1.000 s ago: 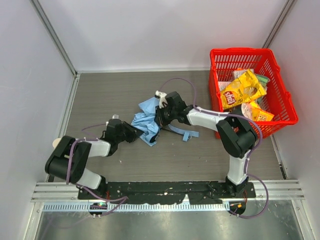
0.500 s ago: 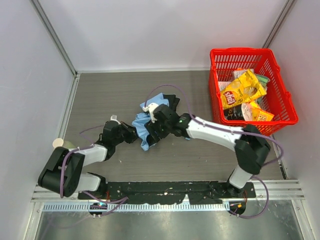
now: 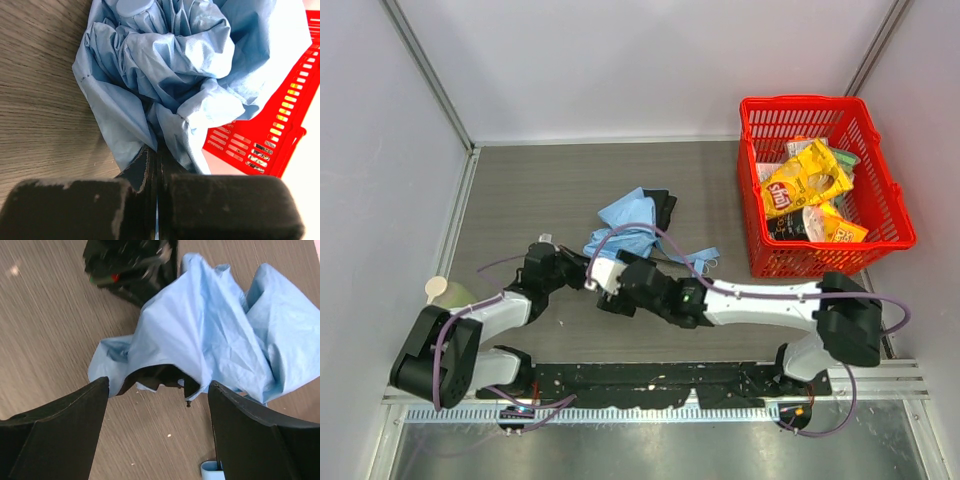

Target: Put away the umbrella

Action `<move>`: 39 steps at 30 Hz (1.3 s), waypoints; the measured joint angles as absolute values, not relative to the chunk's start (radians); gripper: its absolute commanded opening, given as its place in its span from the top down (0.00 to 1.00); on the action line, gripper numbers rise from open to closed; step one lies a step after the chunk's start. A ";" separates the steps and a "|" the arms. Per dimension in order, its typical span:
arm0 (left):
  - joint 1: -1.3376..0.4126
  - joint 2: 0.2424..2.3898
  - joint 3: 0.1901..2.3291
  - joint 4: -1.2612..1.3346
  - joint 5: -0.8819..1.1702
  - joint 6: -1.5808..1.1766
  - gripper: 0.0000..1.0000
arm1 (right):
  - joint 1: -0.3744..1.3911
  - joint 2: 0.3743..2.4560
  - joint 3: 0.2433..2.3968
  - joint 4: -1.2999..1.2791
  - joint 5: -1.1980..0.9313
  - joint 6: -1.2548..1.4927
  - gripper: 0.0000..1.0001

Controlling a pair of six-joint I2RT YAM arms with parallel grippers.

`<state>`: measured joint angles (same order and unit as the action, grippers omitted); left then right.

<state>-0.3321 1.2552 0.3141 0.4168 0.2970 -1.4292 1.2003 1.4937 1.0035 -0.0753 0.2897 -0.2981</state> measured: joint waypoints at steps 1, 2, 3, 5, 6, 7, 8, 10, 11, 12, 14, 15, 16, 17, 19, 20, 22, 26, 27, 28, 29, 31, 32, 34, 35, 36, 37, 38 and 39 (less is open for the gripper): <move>-0.332 1.255 0.314 0.413 0.297 -1.433 1.00 | 1.213 1.504 0.971 -0.041 0.323 -0.331 0.16; -0.332 1.254 0.314 0.410 0.298 -1.435 1.00 | 1.225 1.518 0.944 -0.007 0.351 -0.362 0.16; -0.332 1.252 0.314 0.409 0.298 -1.437 1.00 | 1.232 1.532 0.926 0.027 0.371 -0.391 0.15; -0.332 1.249 0.314 0.408 0.299 -1.441 1.00 | 1.234 1.574 0.899 0.110 0.404 -0.459 0.14; -0.332 1.246 0.314 0.406 0.300 -1.443 1.00 | 1.227 1.602 0.896 0.149 0.418 -0.493 0.14; -0.332 1.243 0.314 0.406 0.300 -1.444 1.00 | 1.217 1.636 0.900 0.191 0.435 -0.527 0.14; -0.332 1.239 0.314 0.404 0.300 -1.448 1.00 | 1.208 1.663 0.907 0.217 0.446 -0.551 0.14; -0.332 1.226 0.314 0.398 0.299 -1.454 1.00 | 1.177 1.731 0.930 0.264 0.458 -0.607 0.14; -0.332 1.218 0.314 0.395 0.299 -1.456 1.00 | 1.158 1.760 0.940 0.281 0.459 -0.632 0.14; -0.332 1.210 0.314 0.390 0.299 -1.456 1.00 | 1.138 1.784 0.946 0.294 0.459 -0.656 0.13; -0.332 1.201 0.315 0.383 0.299 -1.457 1.00 | 1.097 1.814 0.956 0.302 0.454 -0.693 0.11; -0.332 1.198 0.315 0.380 0.299 -1.456 1.00 | 1.076 1.821 0.962 0.303 0.446 -0.707 0.11; -0.332 1.198 0.316 0.377 0.298 -1.457 1.00 | 1.060 1.824 0.968 0.302 0.437 -0.714 0.10; -0.332 1.198 0.316 0.377 0.297 -1.457 1.00 | 1.040 1.828 0.980 0.296 0.419 -0.721 0.10; -0.332 1.198 0.316 0.376 0.294 -1.457 1.00 | 1.001 1.840 1.029 0.262 0.367 -0.727 0.11; -0.332 1.198 0.318 0.376 0.290 -1.457 1.00 | 0.984 1.850 1.060 0.239 0.337 -0.728 0.11; -0.332 1.201 0.326 0.376 0.281 -1.457 1.00 | 0.950 1.884 1.135 0.192 0.274 -0.728 0.13; -0.323 1.222 0.348 0.375 0.241 -1.457 1.00 | 0.891 1.970 1.272 0.043 0.137 -0.716 0.16; -0.320 1.227 0.351 0.374 0.234 -1.456 1.00 | 0.877 1.996 1.303 0.003 0.102 -0.708 0.17; -0.319 1.235 0.354 0.371 0.227 -1.455 1.00 | 0.861 2.021 1.333 -0.031 0.063 -0.697 0.18; -0.319 1.247 0.356 0.366 0.227 -1.455 1.00 | 0.845 2.046 1.379 -0.075 0.020 -0.680 0.20; -0.322 1.261 0.359 0.366 0.232 -1.454 1.00 | 0.822 2.085 1.458 -0.154 -0.039 -0.658 0.26; -0.320 1.267 0.361 0.366 0.232 -1.454 0.99 | 0.810 2.110 1.504 -0.196 -0.071 -0.649 0.29; -0.312 1.271 0.364 0.366 0.229 -1.446 0.72 | 0.796 2.157 1.588 -0.271 -0.124 -0.631 0.42; -0.306 1.268 0.364 0.365 0.229 -1.434 0.59 | 0.791 2.179 1.626 -0.306 -0.147 -0.621 0.49; -0.303 1.260 0.365 0.358 0.231 -1.414 0.48 | 0.787 2.200 1.657 -0.331 -0.165 -0.611 0.51; -0.299 1.249 0.366 0.344 0.236 -1.393 0.41 | 0.785 2.215 1.678 -0.346 -0.175 -0.603 0.55; -0.295 1.227 0.367 0.323 0.237 -1.375 0.35 | 0.782 2.231 1.703 -0.364 -0.191 -0.595 0.58; -0.291 1.193 0.367 0.294 0.239 -1.355 0.33 | 0.782 2.236 1.714 -0.374 -0.200 -0.587 0.60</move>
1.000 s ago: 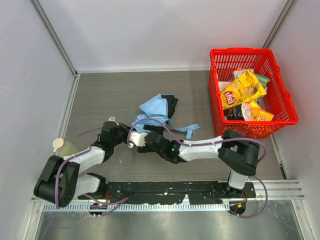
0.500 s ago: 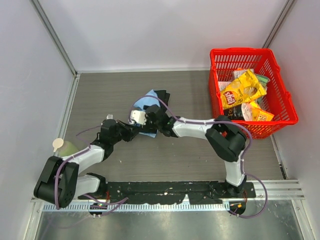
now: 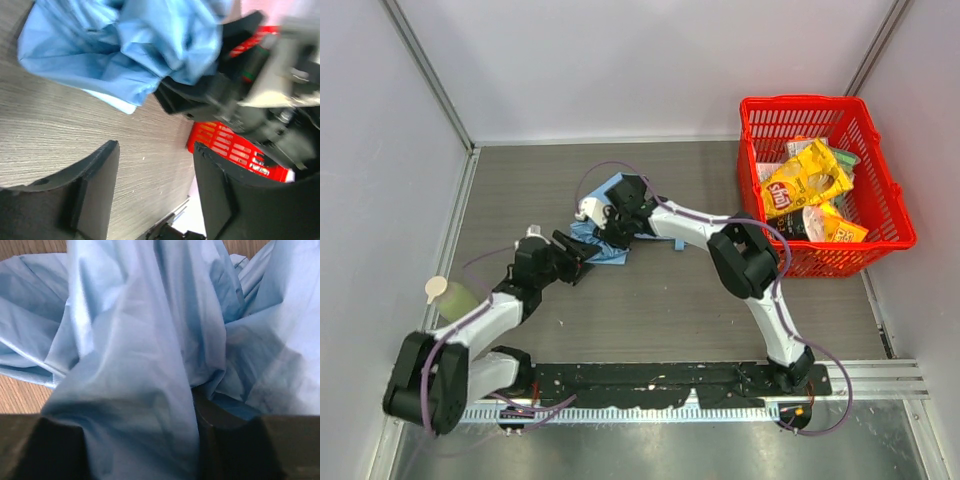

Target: Put away the umbrella

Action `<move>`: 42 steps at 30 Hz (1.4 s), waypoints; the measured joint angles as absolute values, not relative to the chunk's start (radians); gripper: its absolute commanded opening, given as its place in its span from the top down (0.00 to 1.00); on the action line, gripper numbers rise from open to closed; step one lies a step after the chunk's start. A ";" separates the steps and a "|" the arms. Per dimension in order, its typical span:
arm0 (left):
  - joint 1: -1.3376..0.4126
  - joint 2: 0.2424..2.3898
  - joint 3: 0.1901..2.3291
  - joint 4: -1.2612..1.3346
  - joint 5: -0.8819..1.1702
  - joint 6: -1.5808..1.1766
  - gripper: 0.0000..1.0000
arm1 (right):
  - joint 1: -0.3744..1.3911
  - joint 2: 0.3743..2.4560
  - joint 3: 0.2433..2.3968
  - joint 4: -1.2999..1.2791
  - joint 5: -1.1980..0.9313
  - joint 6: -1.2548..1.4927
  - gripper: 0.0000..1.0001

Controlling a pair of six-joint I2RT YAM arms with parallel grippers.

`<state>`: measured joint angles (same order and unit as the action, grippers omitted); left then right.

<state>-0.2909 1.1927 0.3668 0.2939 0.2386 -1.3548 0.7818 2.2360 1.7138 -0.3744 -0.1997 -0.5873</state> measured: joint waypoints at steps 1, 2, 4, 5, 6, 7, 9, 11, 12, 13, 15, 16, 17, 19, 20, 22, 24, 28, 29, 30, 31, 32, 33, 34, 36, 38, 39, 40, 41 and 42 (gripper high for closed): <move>-0.285 1.145 0.367 0.261 0.239 -1.334 0.32 | 0.781 2.241 1.720 -0.384 -0.208 -0.580 0.65; -0.278 1.091 0.367 0.231 0.237 -1.313 0.29 | 0.780 2.245 1.721 -0.389 -0.216 -0.571 0.69; -0.262 0.981 0.379 0.172 0.235 -1.257 0.27 | 0.776 2.245 1.722 -0.394 -0.229 -0.559 0.81; -0.258 0.935 0.392 0.142 0.235 -1.227 0.25 | 0.776 2.246 1.721 -0.393 -0.237 -0.550 0.89; -0.256 0.906 0.404 0.123 0.235 -1.207 0.25 | 0.774 2.246 1.718 -0.392 -0.246 -0.538 0.93; -0.254 0.877 0.421 0.097 0.236 -1.182 0.23 | 0.770 2.246 1.714 -0.390 -0.254 -0.523 0.99; -0.254 0.833 0.447 0.062 0.245 -1.142 0.09 | 0.755 2.245 1.705 -0.384 -0.287 -0.480 0.99; -0.253 0.826 0.448 0.054 0.255 -1.139 0.03 | 0.740 2.245 1.696 -0.380 -0.330 -0.424 0.99; -0.253 0.828 0.446 0.051 0.263 -1.139 0.00 | 0.736 2.245 1.692 -0.380 -0.348 -0.401 0.99; -0.253 0.834 0.443 0.048 0.275 -1.144 0.00 | 0.730 2.245 1.684 -0.380 -0.371 -0.371 0.99; -0.254 0.852 0.436 0.039 0.291 -1.163 0.00 | 0.719 2.238 1.665 -0.369 -0.405 -0.323 0.99; -0.255 0.859 0.431 0.031 0.293 -1.178 0.00 | 0.714 2.231 1.649 -0.362 -0.420 -0.301 0.99; -0.260 0.864 0.424 0.025 0.292 -1.196 0.00 | 0.709 2.222 1.631 -0.353 -0.441 -0.277 0.99; -0.278 0.866 0.403 0.020 0.277 -1.244 0.00 | 0.701 2.202 1.593 -0.340 -0.484 -0.238 0.99; -0.290 0.866 0.391 0.018 0.267 -1.271 0.00 | 0.697 2.194 1.574 -0.332 -0.507 -0.222 0.99; -0.328 0.870 0.366 0.009 0.230 -1.335 0.00 | 0.688 2.175 1.531 -0.323 -0.567 -0.186 0.99; -0.360 0.889 0.354 -0.002 0.191 -1.389 0.00 | 0.680 2.162 1.498 -0.311 -0.619 -0.158 0.99; -0.388 0.979 0.355 -0.002 0.136 -1.464 0.00 | 0.663 2.148 1.445 -0.295 -0.722 -0.113 0.99; -0.392 1.002 0.355 -0.004 0.125 -1.477 0.00 | 0.658 2.148 1.440 -0.295 -0.743 -0.104 0.99; -0.398 1.030 0.356 -0.009 0.112 -1.494 0.00 | 0.654 2.148 1.436 -0.296 -0.760 -0.098 0.99; -0.406 1.061 0.356 -0.016 0.090 -1.515 0.00 | 0.651 2.149 1.433 -0.298 -0.775 -0.094 0.99; -0.412 1.078 0.356 -0.021 0.075 -1.523 0.00 | 0.648 2.149 1.431 -0.300 -0.786 -0.092 0.99; -0.419 1.095 0.356 -0.026 0.052 -1.534 0.00 | 0.646 2.149 1.430 -0.305 -0.797 -0.090 0.99; -0.426 1.111 0.358 -0.030 0.032 -1.544 0.00 | 0.644 2.149 1.430 -0.313 -0.805 -0.088 0.99; -0.438 1.138 0.384 -0.032 -0.002 -1.559 0.00 | 0.643 2.151 1.431 -0.328 -0.821 -0.088 0.99; -0.454 1.182 0.426 -0.035 -0.051 -1.556 0.00 | 0.642 2.156 1.434 -0.346 -0.842 -0.092 0.99; -0.460 1.208 0.445 -0.027 -0.073 -1.555 0.00 | 0.641 2.161 1.439 -0.360 -0.852 -0.095 0.99; -0.466 1.234 0.456 -0.007 -0.090 -1.556 0.00 | 0.640 2.167 1.447 -0.373 -0.865 -0.099 0.99; -0.471 1.257 0.462 0.010 -0.101 -1.558 0.00 | 0.640 2.171 1.452 -0.381 -0.872 -0.102 0.99; -0.479 1.292 0.466 0.048 -0.107 -1.570 0.00 | 0.639 2.175 1.459 -0.393 -0.882 -0.106 0.99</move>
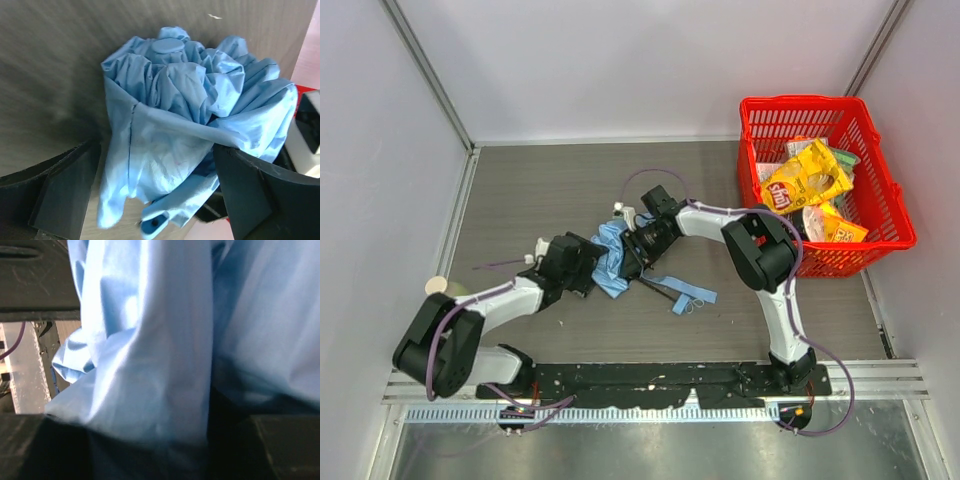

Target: Put away the umbrella

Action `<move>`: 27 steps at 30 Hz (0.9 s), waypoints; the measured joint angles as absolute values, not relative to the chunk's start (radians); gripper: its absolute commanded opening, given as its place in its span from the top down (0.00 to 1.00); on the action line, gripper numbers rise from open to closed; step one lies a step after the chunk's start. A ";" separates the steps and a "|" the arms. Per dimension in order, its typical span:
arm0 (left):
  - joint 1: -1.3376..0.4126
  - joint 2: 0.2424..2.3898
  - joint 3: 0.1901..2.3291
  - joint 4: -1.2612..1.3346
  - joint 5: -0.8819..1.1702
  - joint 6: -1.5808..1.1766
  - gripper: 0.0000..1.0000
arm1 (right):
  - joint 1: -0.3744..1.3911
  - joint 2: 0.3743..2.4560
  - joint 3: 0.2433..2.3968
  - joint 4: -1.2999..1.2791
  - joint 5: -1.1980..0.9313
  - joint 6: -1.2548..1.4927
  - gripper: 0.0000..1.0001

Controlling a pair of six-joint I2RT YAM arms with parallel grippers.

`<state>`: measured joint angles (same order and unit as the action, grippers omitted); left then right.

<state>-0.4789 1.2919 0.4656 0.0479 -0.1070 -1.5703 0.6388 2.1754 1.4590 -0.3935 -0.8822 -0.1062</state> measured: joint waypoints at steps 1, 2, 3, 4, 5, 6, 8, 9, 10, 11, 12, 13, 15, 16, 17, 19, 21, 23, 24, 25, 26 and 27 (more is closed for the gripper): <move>-0.486 1.318 0.475 0.082 -0.112 -1.578 0.00 | 0.638 2.180 1.465 -0.404 -0.892 -0.111 0.99; -0.494 1.340 0.483 0.107 -0.119 -1.584 0.00 | 0.637 2.185 1.468 -0.416 -0.902 -0.115 0.99; -0.507 1.369 0.490 0.143 -0.130 -1.591 0.00 | 0.636 2.187 1.470 -0.429 -0.911 -0.120 0.99; -0.523 1.399 0.498 0.186 -0.141 -1.595 0.01 | 0.636 2.191 1.473 -0.441 -0.917 -0.124 0.99; -0.533 1.423 0.508 0.210 -0.152 -1.596 0.03 | 0.636 2.194 1.477 -0.455 -0.923 -0.128 0.99; -0.540 1.446 0.520 0.233 -0.161 -1.594 0.07 | 0.635 2.196 1.481 -0.467 -0.928 -0.131 0.99; -0.547 1.486 0.535 0.276 -0.173 -1.585 0.26 | 0.632 2.202 1.489 -0.488 -0.937 -0.137 0.99; -0.549 1.510 0.538 0.310 -0.175 -1.571 0.35 | 0.631 2.205 1.495 -0.499 -0.941 -0.140 0.99; -0.550 1.526 0.539 0.335 -0.175 -1.567 0.43 | 0.630 2.207 1.498 -0.507 -0.942 -0.143 0.99; -0.550 1.545 0.539 0.359 -0.174 -1.551 0.54 | 0.630 2.208 1.502 -0.516 -0.942 -0.145 0.99; -0.550 1.568 0.538 0.383 -0.171 -1.535 0.64 | 0.630 2.211 1.507 -0.526 -0.942 -0.145 0.99; -0.550 1.586 0.539 0.408 -0.165 -1.521 0.76 | 0.630 2.213 1.512 -0.535 -0.942 -0.145 0.99; -0.551 1.609 0.542 0.435 -0.148 -1.483 0.91 | 0.627 2.215 1.518 -0.559 -0.939 -0.133 0.99; -0.553 1.613 0.543 0.444 -0.142 -1.474 0.92 | 0.622 2.215 1.518 -0.569 -0.937 -0.128 0.90; -0.555 1.616 0.546 0.453 -0.134 -1.447 0.93 | 0.617 2.215 1.518 -0.577 -0.936 -0.124 0.85; -0.555 1.619 0.548 0.450 -0.135 -1.424 1.00 | 0.606 2.203 1.502 -0.572 -0.915 -0.097 0.69; -0.554 1.626 0.548 0.456 -0.128 -1.422 1.00 | 0.610 2.167 1.467 -0.539 -0.864 -0.060 0.52; -0.556 1.620 0.538 0.463 -0.127 -1.414 1.00 | 0.622 2.105 1.416 -0.508 -0.762 -0.009 0.32; -0.556 1.615 0.529 0.468 -0.125 -1.417 1.00 | 0.628 2.066 1.387 -0.496 -0.711 0.019 0.30; -0.557 1.606 0.516 0.472 -0.121 -1.423 1.00 | 0.634 2.020 1.355 -0.481 -0.662 0.038 0.29; -0.557 1.591 0.503 0.471 -0.121 -1.433 1.00 | 0.643 1.967 1.315 -0.462 -0.607 0.057 0.28; -0.557 1.572 0.488 0.464 -0.121 -1.442 1.00 | 0.653 1.911 1.274 -0.451 -0.560 0.073 0.27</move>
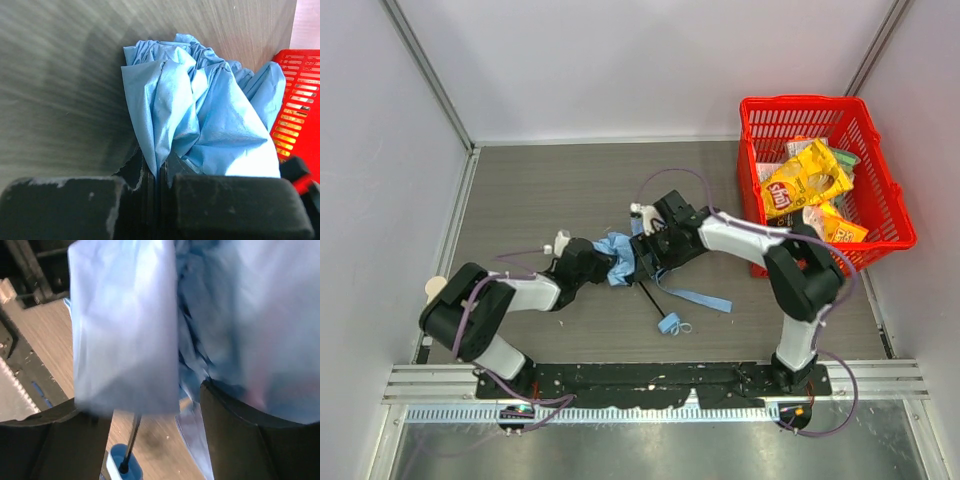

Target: Put away the umbrella

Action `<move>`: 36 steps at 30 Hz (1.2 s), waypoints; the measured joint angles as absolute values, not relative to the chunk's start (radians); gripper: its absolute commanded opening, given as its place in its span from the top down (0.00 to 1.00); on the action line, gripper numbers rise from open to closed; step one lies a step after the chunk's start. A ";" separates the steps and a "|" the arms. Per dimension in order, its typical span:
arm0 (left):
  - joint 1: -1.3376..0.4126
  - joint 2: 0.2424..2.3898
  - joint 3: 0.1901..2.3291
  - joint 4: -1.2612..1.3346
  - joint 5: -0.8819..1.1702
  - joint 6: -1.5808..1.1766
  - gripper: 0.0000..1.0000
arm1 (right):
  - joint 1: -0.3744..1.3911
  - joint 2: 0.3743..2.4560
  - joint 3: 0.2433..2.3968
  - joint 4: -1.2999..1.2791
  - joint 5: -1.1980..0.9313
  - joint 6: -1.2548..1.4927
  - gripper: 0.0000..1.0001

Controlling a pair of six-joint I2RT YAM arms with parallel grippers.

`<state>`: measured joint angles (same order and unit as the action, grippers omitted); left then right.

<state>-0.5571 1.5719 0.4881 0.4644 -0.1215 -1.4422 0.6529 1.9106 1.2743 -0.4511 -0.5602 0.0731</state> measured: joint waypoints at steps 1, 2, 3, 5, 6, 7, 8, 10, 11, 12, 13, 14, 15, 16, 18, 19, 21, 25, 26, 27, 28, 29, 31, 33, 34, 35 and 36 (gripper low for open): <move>-0.557 1.547 0.473 0.450 -0.123 -1.455 1.00 | 0.671 1.847 1.232 -0.438 -0.512 0.090 0.25; -0.557 1.522 0.458 0.432 -0.125 -1.466 1.00 | 0.687 1.794 1.195 -0.418 -0.458 0.102 0.18; -0.558 1.500 0.448 0.411 -0.130 -1.480 1.00 | 0.716 1.713 1.134 -0.375 -0.379 0.109 0.15; -0.565 1.455 0.441 0.351 -0.139 -1.509 1.00 | 0.787 1.584 1.035 -0.309 -0.260 0.111 0.12; -0.572 1.435 0.443 0.315 -0.147 -1.524 1.00 | 0.841 1.517 0.972 -0.242 -0.189 0.104 0.12; -0.581 1.413 0.450 0.261 -0.160 -1.547 1.00 | 0.895 1.465 0.916 -0.186 -0.127 0.098 0.12; -0.590 1.398 0.459 0.215 -0.170 -1.567 1.00 | 0.955 1.428 0.868 -0.124 -0.068 0.086 0.12; -0.606 1.386 0.485 0.146 -0.181 -1.593 1.00 | 1.042 1.414 0.815 -0.019 0.033 0.056 0.12; -0.615 1.385 0.501 0.113 -0.187 -1.607 1.00 | 1.078 1.423 0.792 0.035 0.088 0.036 0.12; -0.623 1.385 0.514 0.084 -0.192 -1.620 1.00 | 1.102 1.434 0.774 0.082 0.132 0.015 0.12; -0.629 1.385 0.525 0.061 -0.195 -1.631 1.00 | 1.131 1.454 0.752 0.149 0.190 -0.016 0.12; -0.634 1.385 0.532 0.043 -0.196 -1.645 1.00 | 1.148 1.479 0.739 0.199 0.231 -0.046 0.12; -0.637 1.385 0.537 0.030 -0.198 -1.655 1.00 | 1.163 1.512 0.735 0.246 0.273 -0.081 0.12; -0.640 1.385 0.540 0.021 -0.199 -1.667 1.00 | 1.169 1.537 0.735 0.279 0.300 -0.105 0.12; -0.643 1.385 0.543 0.009 -0.199 -1.684 1.00 | 1.181 1.595 0.735 0.365 0.373 -0.164 0.12; -0.645 1.385 0.544 0.004 -0.199 -1.693 1.00 | 1.185 1.626 0.736 0.409 0.414 -0.198 0.12; -0.648 1.384 0.548 -0.006 -0.200 -1.707 1.00 | 1.190 1.684 0.739 0.479 0.482 -0.257 0.12; -0.651 1.382 0.556 -0.025 -0.199 -1.730 1.00 | 1.192 1.828 0.761 0.631 0.607 -0.376 0.19; -0.653 1.380 0.558 -0.031 -0.200 -1.734 1.00 | 1.192 1.873 0.769 0.680 0.647 -0.407 0.23; -0.653 1.379 0.560 -0.039 -0.200 -1.741 1.00 | 1.192 1.914 0.777 0.719 0.678 -0.435 0.38; -0.656 1.379 0.562 -0.046 -0.202 -1.744 1.00 | 1.192 1.949 0.784 0.768 0.710 -0.460 0.54; -0.657 1.379 0.563 -0.054 -0.209 -1.746 1.00 | 1.193 1.968 0.788 0.799 0.722 -0.478 0.60; -0.658 1.378 0.564 -0.056 -0.215 -1.760 1.00 | 1.197 1.986 0.787 0.830 0.722 -0.457 0.79; -0.661 1.379 0.571 -0.061 -0.228 -1.763 1.00 | 1.190 1.987 0.785 0.838 0.702 -0.437 0.98; -0.664 1.379 0.572 -0.063 -0.236 -1.764 1.00 | 1.185 1.985 0.779 0.839 0.686 -0.430 0.99; -0.669 1.379 0.572 -0.066 -0.246 -1.766 1.00 | 1.177 1.980 0.770 0.845 0.661 -0.414 0.99; -0.675 1.381 0.571 -0.066 -0.253 -1.768 1.00 | 1.168 1.973 0.756 0.851 0.630 -0.395 0.99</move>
<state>-0.6750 1.3811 0.5713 -0.0658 -0.2527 -1.7683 1.1683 1.9728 0.7555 0.8509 0.6296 -0.3950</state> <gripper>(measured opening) 0.047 0.472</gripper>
